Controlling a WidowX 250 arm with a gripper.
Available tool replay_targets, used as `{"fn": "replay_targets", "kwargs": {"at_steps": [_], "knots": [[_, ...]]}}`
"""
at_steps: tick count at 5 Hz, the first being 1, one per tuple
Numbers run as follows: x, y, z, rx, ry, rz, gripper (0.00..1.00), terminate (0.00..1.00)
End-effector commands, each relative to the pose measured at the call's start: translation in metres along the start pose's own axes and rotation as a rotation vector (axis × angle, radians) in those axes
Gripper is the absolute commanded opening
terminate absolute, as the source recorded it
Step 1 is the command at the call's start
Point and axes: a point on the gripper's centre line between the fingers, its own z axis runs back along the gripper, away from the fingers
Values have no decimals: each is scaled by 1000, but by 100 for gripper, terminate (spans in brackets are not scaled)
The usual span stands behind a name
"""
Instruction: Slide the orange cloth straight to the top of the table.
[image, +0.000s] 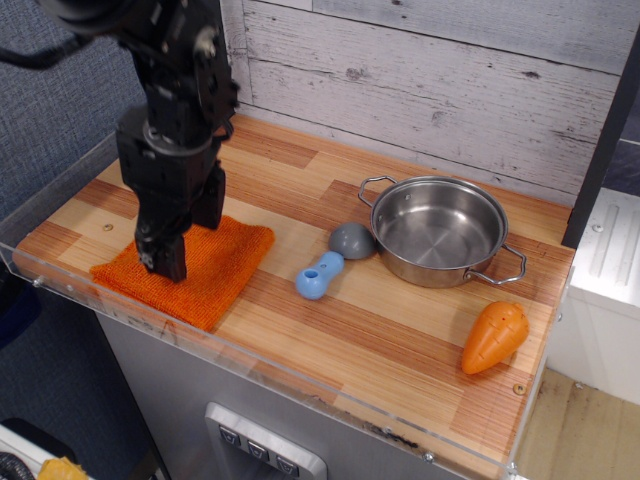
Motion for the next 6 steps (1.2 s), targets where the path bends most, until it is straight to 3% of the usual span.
{"fn": "replay_targets", "kwargs": {"at_steps": [1, 2, 4, 6], "knots": [[7, -6, -15, 18, -8, 15, 100, 0], [8, -7, -26, 47, 6, 21, 100, 0], [1, -30, -28, 47, 39, 17, 100, 0], [-30, -78, -23, 24, 83, 5, 100, 0]]}}
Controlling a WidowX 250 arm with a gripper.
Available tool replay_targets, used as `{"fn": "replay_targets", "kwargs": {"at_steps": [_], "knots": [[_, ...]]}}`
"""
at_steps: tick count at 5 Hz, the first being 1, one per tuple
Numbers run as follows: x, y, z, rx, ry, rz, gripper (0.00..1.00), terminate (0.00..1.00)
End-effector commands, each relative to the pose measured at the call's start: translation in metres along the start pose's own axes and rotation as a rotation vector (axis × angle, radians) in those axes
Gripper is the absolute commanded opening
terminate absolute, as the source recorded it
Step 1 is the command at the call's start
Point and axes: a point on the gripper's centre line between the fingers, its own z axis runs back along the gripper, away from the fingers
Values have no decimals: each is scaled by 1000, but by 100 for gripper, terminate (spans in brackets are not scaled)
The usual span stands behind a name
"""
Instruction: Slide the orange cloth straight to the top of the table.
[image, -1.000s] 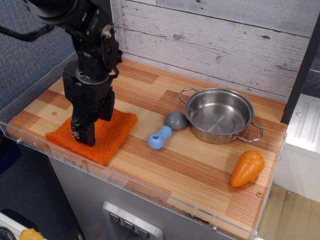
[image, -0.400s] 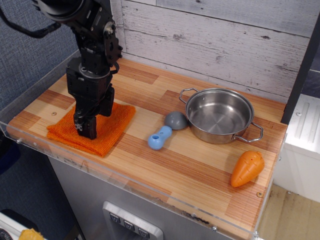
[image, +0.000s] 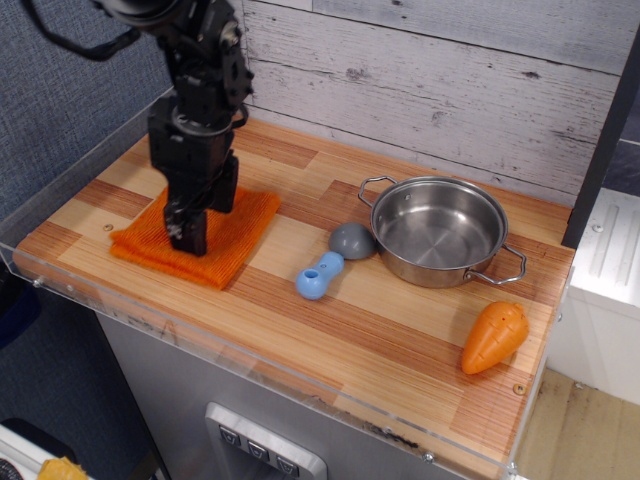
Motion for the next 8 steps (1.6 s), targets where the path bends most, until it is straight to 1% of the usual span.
{"fn": "replay_targets", "kwargs": {"at_steps": [1, 2, 3, 4, 5, 6, 7, 8], "knots": [[-36, -51, 6, -25, 45, -42, 100, 0], [-45, -66, 6, -25, 71, -55, 100, 0], [-54, -69, 9, -27, 76, -77, 100, 0], [-56, -64, 12, -28, 76, -77, 100, 0], [-54, -61, 19, -44, 91, -78, 100, 0], [-48, -63, 33, -58, 106, -75, 100, 0], [-39, -68, 58, -91, 105, -67, 100, 0], [-28, -70, 80, -131, 118, -50, 100, 0]]}}
